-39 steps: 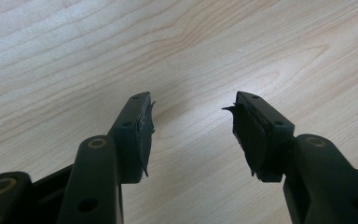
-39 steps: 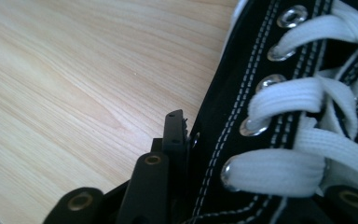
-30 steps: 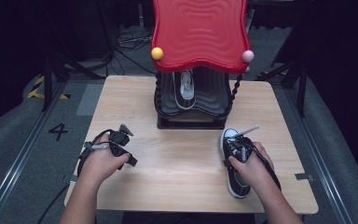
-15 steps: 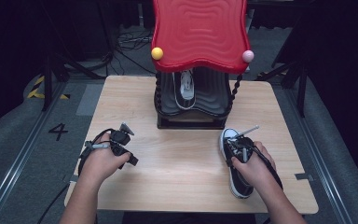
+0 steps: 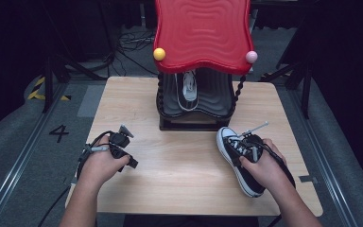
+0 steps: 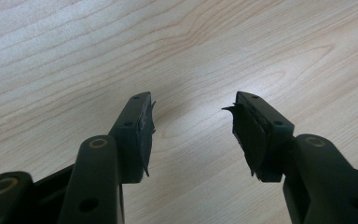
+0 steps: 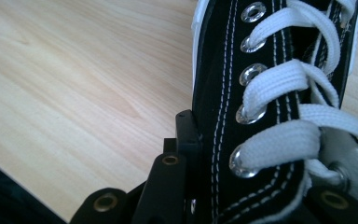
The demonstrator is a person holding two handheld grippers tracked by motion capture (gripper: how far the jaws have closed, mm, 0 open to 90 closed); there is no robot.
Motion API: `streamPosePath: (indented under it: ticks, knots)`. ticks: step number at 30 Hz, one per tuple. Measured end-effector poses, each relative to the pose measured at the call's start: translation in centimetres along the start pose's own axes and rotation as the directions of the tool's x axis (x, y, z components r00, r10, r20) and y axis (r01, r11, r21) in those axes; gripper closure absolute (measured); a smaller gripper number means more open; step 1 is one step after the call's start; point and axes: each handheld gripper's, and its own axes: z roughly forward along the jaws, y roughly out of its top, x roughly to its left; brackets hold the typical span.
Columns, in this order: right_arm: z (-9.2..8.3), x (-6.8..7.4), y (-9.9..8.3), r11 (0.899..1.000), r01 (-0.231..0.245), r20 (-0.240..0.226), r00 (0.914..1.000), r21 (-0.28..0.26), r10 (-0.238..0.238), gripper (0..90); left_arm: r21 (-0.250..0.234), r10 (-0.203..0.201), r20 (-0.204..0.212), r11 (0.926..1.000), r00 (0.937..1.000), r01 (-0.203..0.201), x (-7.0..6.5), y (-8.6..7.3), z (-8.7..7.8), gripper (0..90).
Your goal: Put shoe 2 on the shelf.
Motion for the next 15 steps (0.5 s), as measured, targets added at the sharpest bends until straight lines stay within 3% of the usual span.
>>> streamPosePath:
  ticks: [8,15]
  knots:
    - [-2.7,2.2,1.0,0.996,0.083,-0.007,0.9965,-0.030,-0.083,87.9,-0.008,-0.019,0.003,0.9998,0.9998,0.019,0.6,-0.6,-0.2,47.7]
    - [-4.3,3.0,2.2,0.992,0.112,0.011,0.9937,-0.056,-0.112,87.9,-0.015,-0.024,0.004,0.9996,0.9997,0.024,0.8,-0.9,-0.4,47.1]
